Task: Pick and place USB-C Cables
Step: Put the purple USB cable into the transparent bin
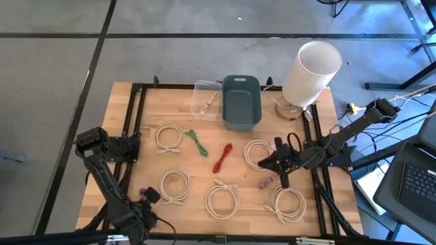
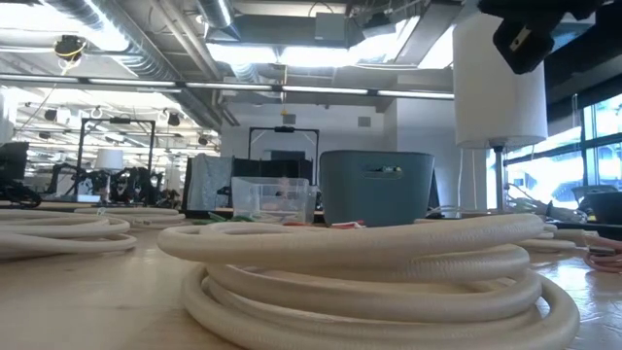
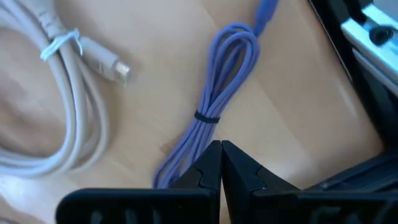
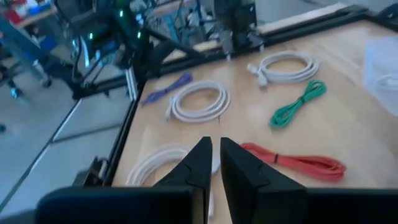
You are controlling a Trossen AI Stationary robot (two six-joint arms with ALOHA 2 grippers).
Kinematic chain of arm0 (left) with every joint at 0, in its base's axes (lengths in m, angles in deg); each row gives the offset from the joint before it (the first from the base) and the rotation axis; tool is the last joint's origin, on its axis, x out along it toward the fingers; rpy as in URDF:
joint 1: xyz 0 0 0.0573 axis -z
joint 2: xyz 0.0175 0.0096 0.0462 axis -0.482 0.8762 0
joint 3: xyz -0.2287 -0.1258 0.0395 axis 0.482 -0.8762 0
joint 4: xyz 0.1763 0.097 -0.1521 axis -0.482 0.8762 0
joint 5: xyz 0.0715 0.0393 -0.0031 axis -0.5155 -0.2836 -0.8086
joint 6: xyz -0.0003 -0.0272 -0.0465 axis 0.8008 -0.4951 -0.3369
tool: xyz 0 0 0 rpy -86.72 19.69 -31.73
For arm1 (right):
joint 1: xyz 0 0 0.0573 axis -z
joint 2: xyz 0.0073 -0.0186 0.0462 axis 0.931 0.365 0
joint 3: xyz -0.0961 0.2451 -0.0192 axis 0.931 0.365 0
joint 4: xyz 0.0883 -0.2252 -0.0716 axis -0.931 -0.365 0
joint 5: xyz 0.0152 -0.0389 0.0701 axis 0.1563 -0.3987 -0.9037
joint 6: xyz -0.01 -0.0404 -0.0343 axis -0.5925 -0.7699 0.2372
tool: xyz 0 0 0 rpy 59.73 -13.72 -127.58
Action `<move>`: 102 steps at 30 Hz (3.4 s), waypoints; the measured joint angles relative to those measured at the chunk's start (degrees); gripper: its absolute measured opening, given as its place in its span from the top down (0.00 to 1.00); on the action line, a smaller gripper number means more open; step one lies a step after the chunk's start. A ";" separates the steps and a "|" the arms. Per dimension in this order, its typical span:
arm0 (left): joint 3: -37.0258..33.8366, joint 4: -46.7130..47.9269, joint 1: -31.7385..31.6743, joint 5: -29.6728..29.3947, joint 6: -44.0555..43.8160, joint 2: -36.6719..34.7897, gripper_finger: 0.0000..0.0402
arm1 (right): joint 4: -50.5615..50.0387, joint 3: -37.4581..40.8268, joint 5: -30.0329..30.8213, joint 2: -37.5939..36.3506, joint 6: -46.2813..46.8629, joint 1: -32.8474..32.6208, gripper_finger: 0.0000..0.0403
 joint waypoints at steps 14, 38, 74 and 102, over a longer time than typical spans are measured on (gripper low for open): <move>-1.64 -0.04 -3.00 -3.46 4.77 0.00 0.68 | 4.66 0.00 1.21 0.00 -1.04 2.25 0.91; -10.33 -15.19 -3.06 2.60 3.50 -0.04 0.52 | 4.34 0.00 0.62 0.00 -1.64 2.25 0.91; 15.87 13.57 -30.00 -35.12 -12.18 -3.45 0.94 | 3.04 0.00 -0.13 0.00 -8.94 2.22 0.91; 35.63 -10.60 -101.50 -2.71 1.26 -2.07 0.94 | -13.26 0.00 -9.41 0.00 -1.46 2.20 0.91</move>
